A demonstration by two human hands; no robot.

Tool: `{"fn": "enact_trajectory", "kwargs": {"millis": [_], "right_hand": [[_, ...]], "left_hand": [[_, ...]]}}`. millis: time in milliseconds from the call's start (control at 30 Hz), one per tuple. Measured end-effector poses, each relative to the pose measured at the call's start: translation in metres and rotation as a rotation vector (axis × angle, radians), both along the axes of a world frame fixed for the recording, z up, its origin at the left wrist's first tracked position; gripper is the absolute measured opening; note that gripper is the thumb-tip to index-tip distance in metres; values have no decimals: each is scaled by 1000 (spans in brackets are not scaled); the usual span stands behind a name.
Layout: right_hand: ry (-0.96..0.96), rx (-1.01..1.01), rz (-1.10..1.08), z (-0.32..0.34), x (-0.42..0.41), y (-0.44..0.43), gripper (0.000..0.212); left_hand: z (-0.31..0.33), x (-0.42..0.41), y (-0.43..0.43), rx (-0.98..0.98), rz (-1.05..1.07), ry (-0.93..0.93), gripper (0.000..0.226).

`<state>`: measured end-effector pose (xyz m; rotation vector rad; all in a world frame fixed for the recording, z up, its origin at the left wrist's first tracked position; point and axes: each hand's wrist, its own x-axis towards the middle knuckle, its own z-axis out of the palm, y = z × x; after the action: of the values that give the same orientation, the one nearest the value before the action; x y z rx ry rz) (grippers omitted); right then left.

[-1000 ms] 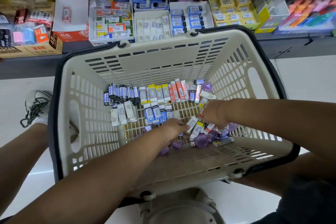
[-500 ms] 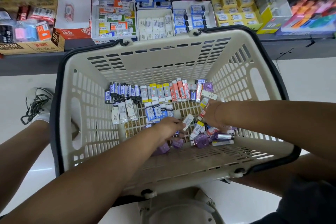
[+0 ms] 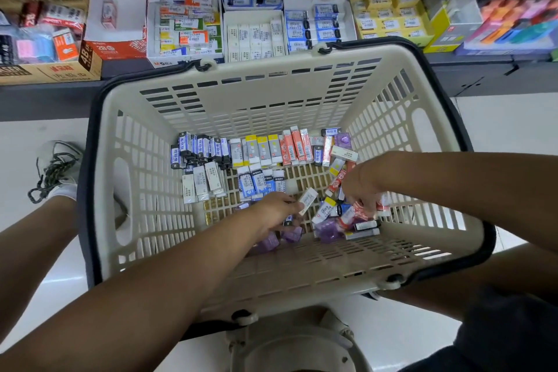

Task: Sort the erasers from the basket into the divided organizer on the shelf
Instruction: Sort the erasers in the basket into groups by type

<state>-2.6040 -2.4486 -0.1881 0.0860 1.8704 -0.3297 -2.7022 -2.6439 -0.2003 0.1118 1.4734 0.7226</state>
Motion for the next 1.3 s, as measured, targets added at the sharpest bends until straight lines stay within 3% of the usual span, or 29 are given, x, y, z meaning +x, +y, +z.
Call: {"fn": "enact_trajectory", "kwargs": {"millis": [167,333,400,467,633,800,933,1033,1167,1300], "right_hand": [[36,-101,-394,32,-1,5,33],[226,-274,-1145,31,-15,-10,25],[295,-244,-1440,20,-26,-18,26],[324,-160,-1577,8,-34,-22,31],[334,-62,-1584,-4,-46,-30,34],[288,88,-1308,2,-54,-27,47],[194,136,-1168,15,-49,-18,42],[142,197,-1053,20,-43,-9,41],[210,203,-1178,24,-43,1,39],[463,237,-1340,21,-48,8,42]], "left_hand": [[6,-3,7,31,143,17,14],[17,-10,26,102,384,134,12],[19,-16,34,112,473,194,12],[18,-20,42,94,532,231,15],[9,-24,52,2,574,263,23],[6,-28,60,-35,510,293,20],[4,-34,59,-47,411,372,29],[6,-36,53,-2,347,390,16],[8,-40,50,-13,353,401,7],[15,-42,41,-10,347,421,10]]}}
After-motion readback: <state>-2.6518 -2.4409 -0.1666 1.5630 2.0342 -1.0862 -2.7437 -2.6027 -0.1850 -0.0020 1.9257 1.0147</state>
